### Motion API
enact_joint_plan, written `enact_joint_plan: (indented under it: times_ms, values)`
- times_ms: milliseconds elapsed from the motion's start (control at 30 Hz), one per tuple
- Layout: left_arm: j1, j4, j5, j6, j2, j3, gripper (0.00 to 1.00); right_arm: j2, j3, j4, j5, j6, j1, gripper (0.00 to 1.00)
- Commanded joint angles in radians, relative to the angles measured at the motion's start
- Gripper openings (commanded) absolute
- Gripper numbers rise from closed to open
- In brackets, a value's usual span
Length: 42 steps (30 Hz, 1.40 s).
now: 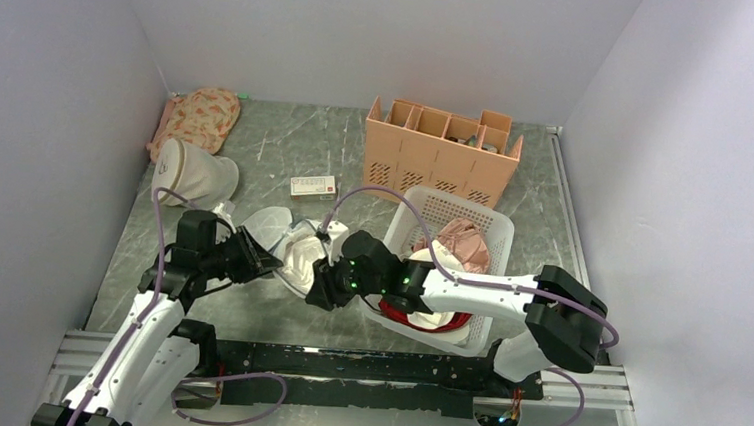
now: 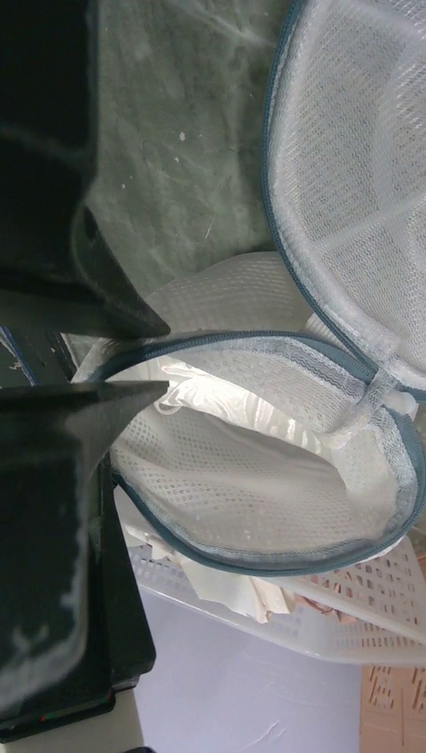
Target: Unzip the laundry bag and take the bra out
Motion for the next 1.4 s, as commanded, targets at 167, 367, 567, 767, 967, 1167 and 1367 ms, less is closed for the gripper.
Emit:
enact_joint_plan:
  times_ms: [167, 367, 567, 767, 967, 1167, 1367]
  values:
    - [0.006, 0.031, 0.064, -0.007, -0.042, -0.009, 0.09, 0.003, 0.041, 0.021, 0.048, 0.024, 0.006, 0.38]
    - [0.006, 0.072, 0.099, 0.007, -0.05, -0.007, 0.07, -0.004, 0.091, -0.021, 0.155, 0.014, 0.005, 0.41]
    - [0.006, 0.084, 0.106, 0.018, -0.083, -0.001, 0.07, -0.023, 0.156, -0.04, 0.286, 0.019, -0.007, 0.51]
    - [0.006, 0.096, 0.103, 0.009, -0.1, -0.011, 0.07, 0.002, 0.168, 0.001, 0.34, 0.077, -0.025, 0.68]
    - [0.006, 0.103, 0.109, 0.009, -0.098, -0.017, 0.07, 0.121, 0.23, 0.004, 0.362, 0.08, -0.03, 0.53]
    - [0.006, 0.111, 0.128, 0.013, -0.089, -0.021, 0.07, 0.199, 0.225, 0.09, 0.279, 0.131, -0.03, 0.44]
    - [0.006, 0.105, 0.118, 0.013, -0.097, -0.014, 0.07, 0.299, 0.268, 0.089, 0.24, 0.13, -0.03, 0.4]
